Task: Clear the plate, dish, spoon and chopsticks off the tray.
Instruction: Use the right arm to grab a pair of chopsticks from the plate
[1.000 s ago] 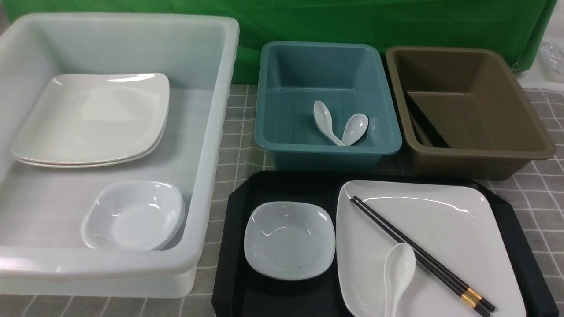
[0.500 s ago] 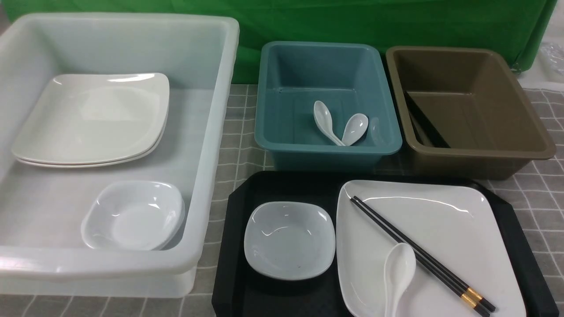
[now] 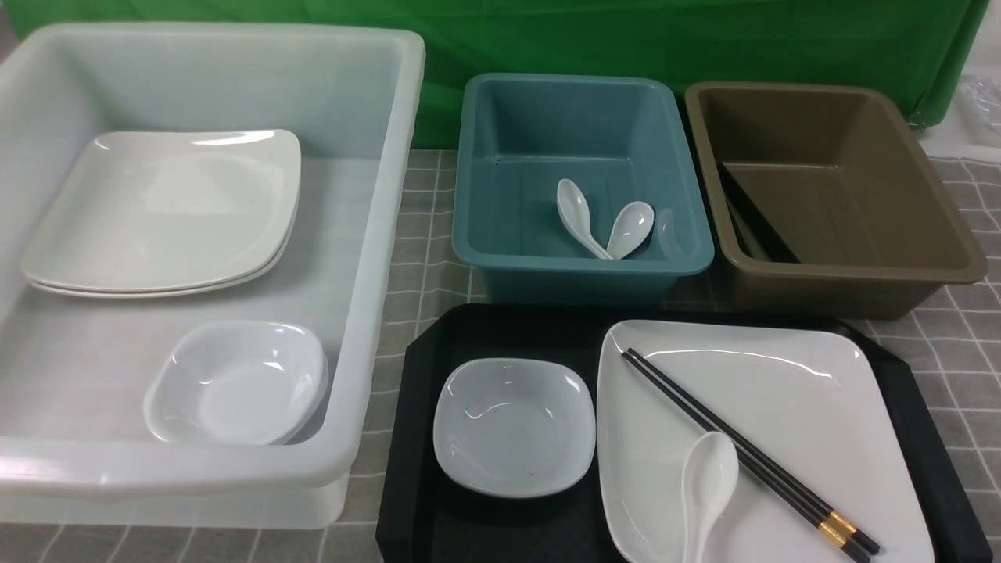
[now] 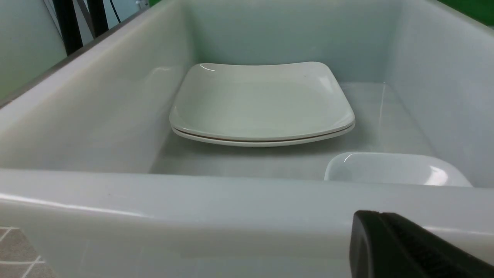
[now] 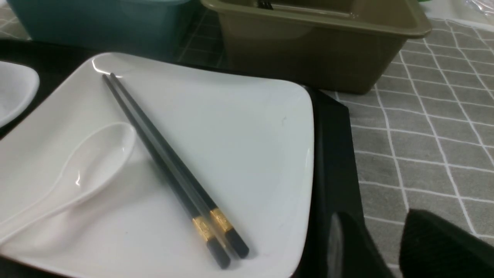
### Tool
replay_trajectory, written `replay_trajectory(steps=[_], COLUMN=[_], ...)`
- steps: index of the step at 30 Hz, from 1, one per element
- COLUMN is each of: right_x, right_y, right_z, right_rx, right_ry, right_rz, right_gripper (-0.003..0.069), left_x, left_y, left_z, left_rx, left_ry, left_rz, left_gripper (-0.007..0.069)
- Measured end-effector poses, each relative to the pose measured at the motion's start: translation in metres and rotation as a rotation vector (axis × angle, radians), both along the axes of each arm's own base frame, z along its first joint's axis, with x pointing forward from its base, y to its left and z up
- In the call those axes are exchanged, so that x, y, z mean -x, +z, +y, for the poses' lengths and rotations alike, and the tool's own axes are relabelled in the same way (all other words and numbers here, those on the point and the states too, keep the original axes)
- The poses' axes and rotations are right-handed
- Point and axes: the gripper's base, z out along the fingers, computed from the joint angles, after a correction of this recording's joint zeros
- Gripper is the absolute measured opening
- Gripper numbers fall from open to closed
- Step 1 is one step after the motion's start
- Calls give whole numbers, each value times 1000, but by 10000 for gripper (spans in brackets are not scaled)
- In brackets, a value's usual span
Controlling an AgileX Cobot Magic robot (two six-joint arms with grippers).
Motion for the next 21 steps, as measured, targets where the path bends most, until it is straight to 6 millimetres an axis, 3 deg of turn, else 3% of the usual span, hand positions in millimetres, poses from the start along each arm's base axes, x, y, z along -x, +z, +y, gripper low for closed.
replay_trajectory(steps=[16, 18, 21], right_x=[0, 0, 0], right_y=[0, 0, 0], right_z=[0, 0, 0], right_rx=[0, 0, 0], right_ry=[0, 0, 0], right_rz=[0, 0, 0], right_gripper=[239, 239, 239], left_x=[0, -1, -1], left_y=[3, 8, 18], left_z=[0, -1, 0], left_rx=[1, 105, 429], left_ry=[0, 2, 14], left_rz=[-29, -101, -233], left_gripper=[4, 4, 4])
